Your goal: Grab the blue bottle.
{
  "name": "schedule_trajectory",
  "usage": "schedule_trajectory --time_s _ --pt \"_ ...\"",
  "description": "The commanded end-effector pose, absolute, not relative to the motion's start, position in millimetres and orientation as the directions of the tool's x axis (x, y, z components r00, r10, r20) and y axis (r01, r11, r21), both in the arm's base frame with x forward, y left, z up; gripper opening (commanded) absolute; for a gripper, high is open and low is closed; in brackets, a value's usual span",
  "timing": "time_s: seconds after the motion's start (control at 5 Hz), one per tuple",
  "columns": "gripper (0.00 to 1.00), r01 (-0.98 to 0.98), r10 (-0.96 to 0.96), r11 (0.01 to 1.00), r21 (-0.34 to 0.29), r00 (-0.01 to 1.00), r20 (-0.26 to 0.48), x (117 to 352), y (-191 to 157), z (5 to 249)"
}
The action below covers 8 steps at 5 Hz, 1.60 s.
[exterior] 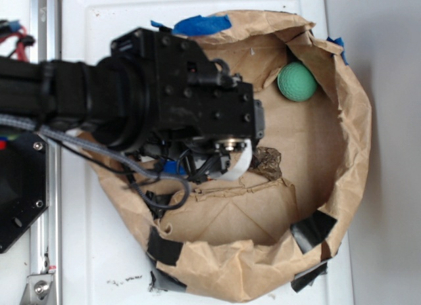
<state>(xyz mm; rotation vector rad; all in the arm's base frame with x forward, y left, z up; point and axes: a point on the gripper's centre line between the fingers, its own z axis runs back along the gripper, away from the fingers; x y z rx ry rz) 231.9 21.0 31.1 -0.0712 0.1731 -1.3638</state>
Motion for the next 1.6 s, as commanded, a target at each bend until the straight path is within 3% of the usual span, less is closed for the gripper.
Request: schedule_trajectory --time_s 0.0,0.6,0.8,1.0,1.2,1.4 --pt "0.00 0.969 -0.975 0.219 -0.118 0.214 -0.051 237 20 35" --pt "0.00 0.957 -0.963 0.264 -0.124 0.268 0.018 241 20 69" --pt "0.00 0.922 -0.921 0.365 -0.129 0.377 0.095 243 16 103" --pt "0.00 0.866 -0.852 0.492 -0.087 0.499 0.158 243 8 136" --pt "0.00 0.842 -0.823 0.534 -0.074 0.538 0.184 247 4 141" --pt "0.32 0.846 -0.831 0.528 -0.079 0.533 0.156 243 5 134"
